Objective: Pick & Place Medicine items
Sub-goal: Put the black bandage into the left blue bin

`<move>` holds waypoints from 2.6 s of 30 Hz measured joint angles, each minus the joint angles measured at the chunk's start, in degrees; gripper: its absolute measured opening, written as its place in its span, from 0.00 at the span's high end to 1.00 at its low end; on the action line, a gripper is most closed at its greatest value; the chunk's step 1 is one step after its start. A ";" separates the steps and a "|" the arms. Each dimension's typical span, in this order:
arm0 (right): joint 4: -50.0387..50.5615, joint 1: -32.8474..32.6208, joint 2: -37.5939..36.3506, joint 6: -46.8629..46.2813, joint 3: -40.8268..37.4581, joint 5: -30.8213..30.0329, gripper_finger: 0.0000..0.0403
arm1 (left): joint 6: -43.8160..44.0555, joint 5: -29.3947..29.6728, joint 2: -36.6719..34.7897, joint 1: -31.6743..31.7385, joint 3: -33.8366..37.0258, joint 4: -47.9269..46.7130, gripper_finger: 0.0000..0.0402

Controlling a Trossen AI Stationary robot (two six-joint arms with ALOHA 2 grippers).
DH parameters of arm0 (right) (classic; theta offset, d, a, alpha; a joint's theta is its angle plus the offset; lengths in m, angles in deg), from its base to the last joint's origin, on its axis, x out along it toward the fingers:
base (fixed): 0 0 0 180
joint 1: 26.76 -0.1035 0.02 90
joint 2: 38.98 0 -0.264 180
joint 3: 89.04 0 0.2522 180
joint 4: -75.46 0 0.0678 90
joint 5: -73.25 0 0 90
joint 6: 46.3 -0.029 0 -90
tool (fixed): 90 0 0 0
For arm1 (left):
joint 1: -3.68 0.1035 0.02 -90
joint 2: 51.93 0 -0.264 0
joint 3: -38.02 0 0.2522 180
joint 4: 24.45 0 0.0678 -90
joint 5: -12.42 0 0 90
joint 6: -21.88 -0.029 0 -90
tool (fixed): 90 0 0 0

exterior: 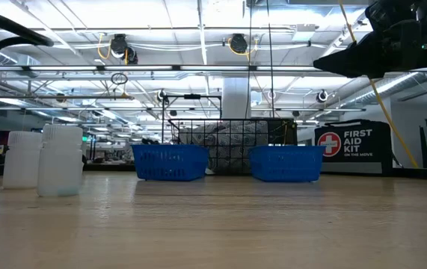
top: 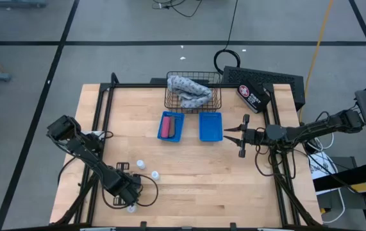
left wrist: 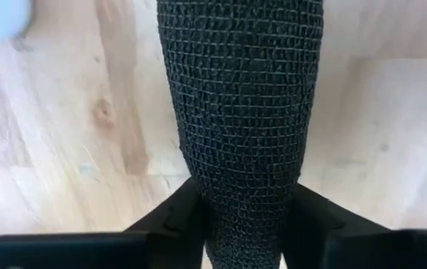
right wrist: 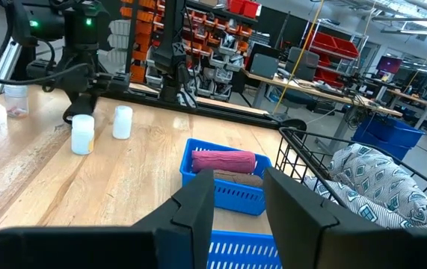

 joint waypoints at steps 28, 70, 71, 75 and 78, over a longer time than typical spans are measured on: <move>-0.02 -0.02 0.00 -0.24 0.00 0.03 0.74 | 13.20 8.08 -17.60 9.26 -2.95 5.47 0.71; -2.35 -0.02 0.00 -0.28 -0.02 0.04 0.74 | 13.54 26.51 -17.57 42.86 -3.00 26.44 0.62; -2.71 -0.02 0.00 -0.26 -0.02 0.04 0.74 | 14.34 25.08 -17.57 43.95 -3.00 26.90 0.62; -4.14 -0.02 -0.02 -0.26 -0.02 0.04 0.74 | 14.67 21.42 -16.25 46.82 -3.00 30.25 0.62; -4.31 -0.02 -0.01 -0.35 -0.02 0.04 0.74 | 13.69 21.07 -14.21 47.21 -3.00 34.01 0.62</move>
